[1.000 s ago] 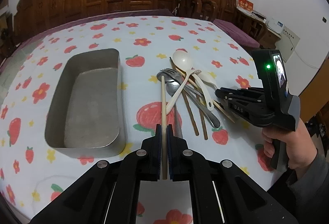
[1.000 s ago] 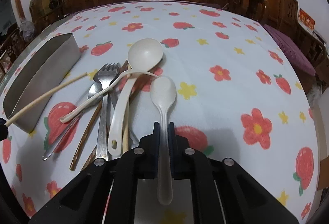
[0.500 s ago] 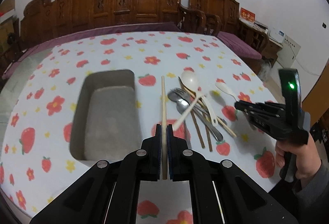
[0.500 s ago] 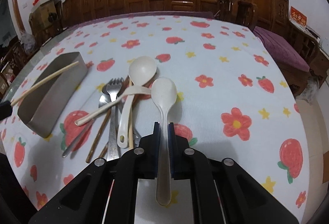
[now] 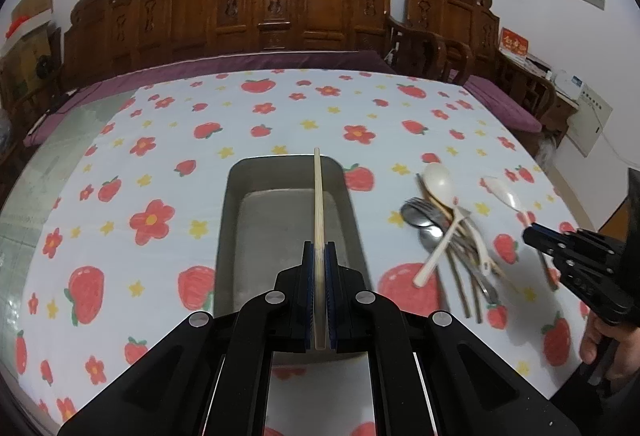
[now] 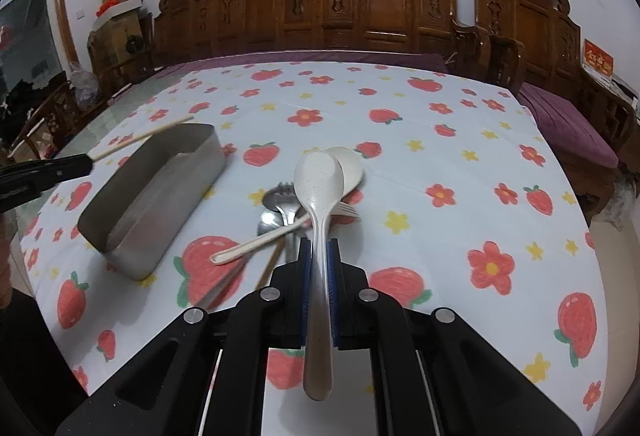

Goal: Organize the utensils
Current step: 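Lower the chopstick into the grey tray and open the left gripper, then carry the white spoon into the grey tray and open the right gripper, then grasp a large white spoon with the right gripper while the left reaches toward a metal fork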

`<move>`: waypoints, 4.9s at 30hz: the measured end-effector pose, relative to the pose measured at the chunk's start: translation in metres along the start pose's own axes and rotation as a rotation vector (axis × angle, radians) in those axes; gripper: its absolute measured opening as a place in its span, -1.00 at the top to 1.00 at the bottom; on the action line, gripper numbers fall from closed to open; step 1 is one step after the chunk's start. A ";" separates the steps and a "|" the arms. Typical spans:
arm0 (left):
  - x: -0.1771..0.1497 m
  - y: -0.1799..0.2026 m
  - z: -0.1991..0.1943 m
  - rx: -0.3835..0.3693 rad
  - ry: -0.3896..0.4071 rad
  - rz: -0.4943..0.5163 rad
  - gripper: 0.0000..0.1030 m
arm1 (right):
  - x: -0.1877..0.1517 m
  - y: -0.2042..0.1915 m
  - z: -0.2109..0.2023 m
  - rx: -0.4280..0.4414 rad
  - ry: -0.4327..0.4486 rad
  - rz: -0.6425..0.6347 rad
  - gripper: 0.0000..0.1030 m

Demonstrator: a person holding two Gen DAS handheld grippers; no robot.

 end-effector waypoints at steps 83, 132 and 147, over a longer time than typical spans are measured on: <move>0.005 -0.076 -0.021 0.009 0.064 -0.016 -0.37 | 0.050 -0.140 0.039 0.131 -0.039 -0.070 0.81; -0.022 0.069 0.017 -0.142 0.039 0.163 -0.37 | 0.002 0.032 0.081 0.055 -0.143 0.113 0.76; -0.006 0.108 0.049 -0.140 -0.047 0.237 -0.30 | 0.015 0.051 0.048 0.101 -0.046 0.110 0.76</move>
Point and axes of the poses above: each gripper's, at about its wrist camera, not at the fingertips, and z roughly the way its jaws point, y to its right, x to its top, the point moved 4 cm from there along z, roughly the way its jaws point, and after that the axes turned 3 degrees about y, right-handed, at the moved point
